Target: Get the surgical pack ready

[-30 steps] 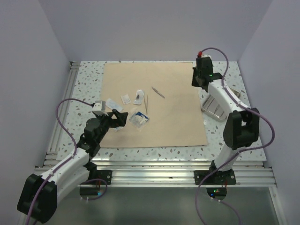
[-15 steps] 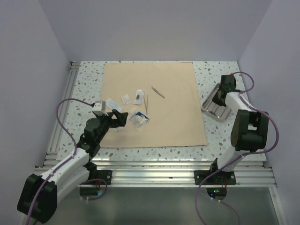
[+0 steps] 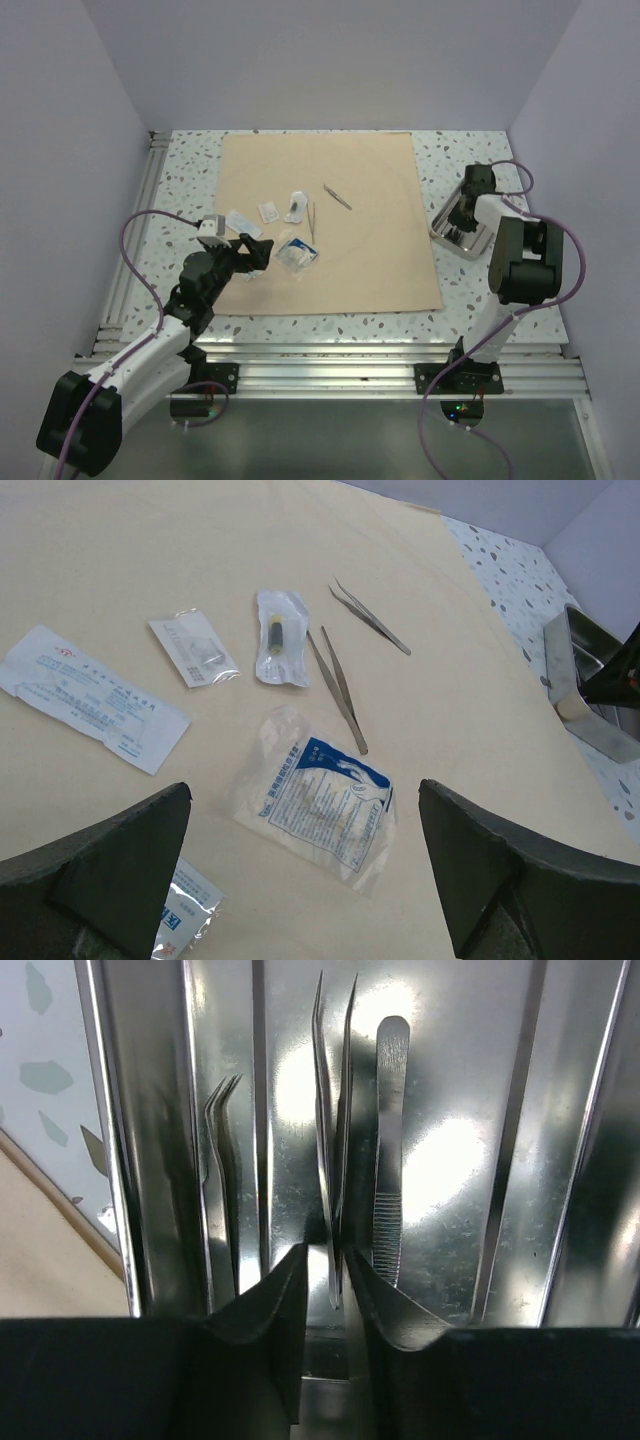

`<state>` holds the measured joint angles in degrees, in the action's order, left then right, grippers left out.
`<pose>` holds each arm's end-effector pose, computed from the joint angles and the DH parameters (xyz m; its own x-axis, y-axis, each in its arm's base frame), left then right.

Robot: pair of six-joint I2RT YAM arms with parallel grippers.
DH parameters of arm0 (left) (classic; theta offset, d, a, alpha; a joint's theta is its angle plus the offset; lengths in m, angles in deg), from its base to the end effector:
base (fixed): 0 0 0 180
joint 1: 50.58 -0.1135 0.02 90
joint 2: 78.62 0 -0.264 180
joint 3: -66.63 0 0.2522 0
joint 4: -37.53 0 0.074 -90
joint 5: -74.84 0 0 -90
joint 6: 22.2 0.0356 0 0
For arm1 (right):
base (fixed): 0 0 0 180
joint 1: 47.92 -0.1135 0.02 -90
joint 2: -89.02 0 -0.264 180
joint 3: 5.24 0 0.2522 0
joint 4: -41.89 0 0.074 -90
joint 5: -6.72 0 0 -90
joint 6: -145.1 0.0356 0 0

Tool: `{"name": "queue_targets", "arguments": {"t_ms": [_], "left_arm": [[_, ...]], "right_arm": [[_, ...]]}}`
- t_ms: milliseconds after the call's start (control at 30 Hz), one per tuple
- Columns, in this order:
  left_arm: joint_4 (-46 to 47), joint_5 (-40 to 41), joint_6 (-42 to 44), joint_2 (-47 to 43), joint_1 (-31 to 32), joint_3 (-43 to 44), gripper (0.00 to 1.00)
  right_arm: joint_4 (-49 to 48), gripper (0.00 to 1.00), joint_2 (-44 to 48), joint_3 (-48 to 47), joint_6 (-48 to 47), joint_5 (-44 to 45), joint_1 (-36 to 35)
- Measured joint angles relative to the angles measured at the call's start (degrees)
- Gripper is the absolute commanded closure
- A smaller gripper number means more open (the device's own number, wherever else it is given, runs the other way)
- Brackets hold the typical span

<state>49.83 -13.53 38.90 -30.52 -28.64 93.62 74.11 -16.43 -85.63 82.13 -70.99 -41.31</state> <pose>0.1741 -0.0690 0.2024 -0.2923 -0.4031 -0.8672 0.2355 0.8486 -0.4738 0.3742 -0.0510 0.1696 -0.6414 0.5213 -0.5629 0.5818 0.8088 0.0861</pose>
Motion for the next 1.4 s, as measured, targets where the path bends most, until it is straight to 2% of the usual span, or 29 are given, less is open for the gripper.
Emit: {"name": "queue_targets", "arguments": {"t_ms": [67, 233, 267, 367, 467, 700, 967, 1067, 1400], "left_arm": [[0.0, 0.0, 0.0, 0.0, 0.0, 0.0, 0.00], [0.0, 0.0, 0.0, 0.0, 0.0, 0.0, 0.00], [0.0, 0.0, 0.0, 0.0, 0.0, 0.0, 0.00], [0.0, -0.1, 0.0, 0.0, 0.0, 0.0, 0.00], [0.0, -0.2, 0.0, 0.1, 0.0, 0.0, 0.00], [0.0, -0.5, 0.0, 0.6, 0.0, 0.0, 0.00], [0.0, -0.8, 0.0, 0.9, 0.0, 0.0, 0.00], [0.0, -0.8, 0.0, 0.9, 0.0, 0.0, 0.00], [0.0, -0.8, 0.0, 0.9, 0.0, 0.0, 0.00]], "right_arm": [[-0.1, 0.61, 0.2, 0.0, -0.2, 0.0, 0.0], [-1.5, 0.51, 5.5, 1.5, -1.6, -1.8, -0.2], [-2.4, 0.47, 7.3, 2.0, -2.3, -2.8, -0.4], [-5.3, 0.44, 12.0, 2.2, -5.3, -6.3, -2.8], [-5.9, 0.44, 12.2, -1.7, -10.2, -10.6, -8.7], [-3.5, 0.38, 0.4, -19.1, -22.3, -20.6, -21.1], [3.8, 0.30, -13.4, -32.5, -32.4, -22.3, -28.3], [5.6, 0.30, -17.4, -35.6, -34.1, -22.2, -29.5], [9.1, 0.42, -27.7, -43.8, -36.2, -20.9, -30.7]]}}
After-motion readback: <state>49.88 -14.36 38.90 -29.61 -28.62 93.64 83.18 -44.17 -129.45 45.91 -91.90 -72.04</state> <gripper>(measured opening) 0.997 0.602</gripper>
